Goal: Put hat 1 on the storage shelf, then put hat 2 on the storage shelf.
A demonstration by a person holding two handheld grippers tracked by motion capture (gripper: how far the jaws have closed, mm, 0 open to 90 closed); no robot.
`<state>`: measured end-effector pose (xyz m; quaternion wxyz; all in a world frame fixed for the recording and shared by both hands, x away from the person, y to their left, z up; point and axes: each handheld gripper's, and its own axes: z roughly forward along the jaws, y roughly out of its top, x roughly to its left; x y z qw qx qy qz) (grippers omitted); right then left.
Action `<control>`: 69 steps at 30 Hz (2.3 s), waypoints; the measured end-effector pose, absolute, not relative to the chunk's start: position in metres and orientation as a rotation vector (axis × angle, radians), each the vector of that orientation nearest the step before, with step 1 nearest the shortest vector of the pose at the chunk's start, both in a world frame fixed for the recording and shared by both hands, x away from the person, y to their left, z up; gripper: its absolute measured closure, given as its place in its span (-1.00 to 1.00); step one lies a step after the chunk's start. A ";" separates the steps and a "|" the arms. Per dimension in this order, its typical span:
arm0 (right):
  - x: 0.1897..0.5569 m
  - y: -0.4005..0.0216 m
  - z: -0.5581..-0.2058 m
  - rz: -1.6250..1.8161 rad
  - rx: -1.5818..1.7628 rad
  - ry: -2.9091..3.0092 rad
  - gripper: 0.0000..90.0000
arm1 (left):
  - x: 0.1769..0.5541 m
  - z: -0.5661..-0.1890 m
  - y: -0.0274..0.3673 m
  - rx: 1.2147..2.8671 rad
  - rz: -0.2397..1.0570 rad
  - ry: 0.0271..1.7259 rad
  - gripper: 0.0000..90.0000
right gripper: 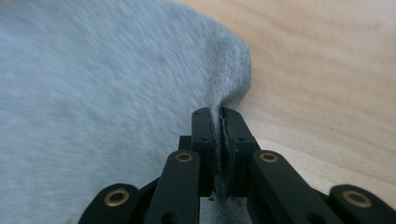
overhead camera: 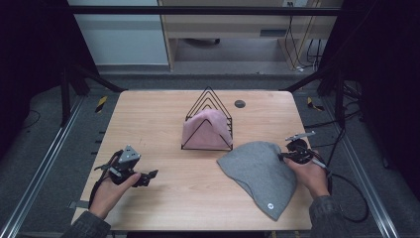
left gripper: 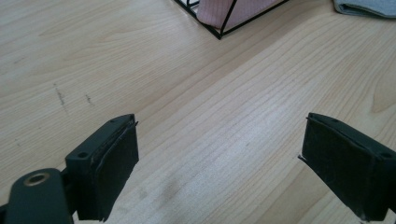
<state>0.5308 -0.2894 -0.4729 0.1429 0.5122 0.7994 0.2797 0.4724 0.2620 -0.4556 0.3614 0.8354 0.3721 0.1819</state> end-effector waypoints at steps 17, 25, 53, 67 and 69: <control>0.473 -0.222 -0.381 1.036 0.994 2.347 0.90 | 0.471 -0.457 0.256 2.170 0.403 0.900 -0.78; 0.456 -0.194 -0.341 1.105 0.817 2.368 0.90 | 0.466 -0.445 0.249 2.162 0.391 0.836 -0.78; 0.464 -0.095 -0.279 1.237 0.516 2.428 0.90 | 0.461 -0.333 0.193 2.053 0.358 0.548 -0.61; 0.473 -0.077 -0.277 1.249 0.544 2.417 0.90 | 0.468 -0.340 0.168 2.115 0.364 0.523 -0.56; 0.474 -0.076 -0.277 1.257 0.547 2.416 0.90 | 0.472 -0.341 0.164 2.124 0.367 0.525 -0.48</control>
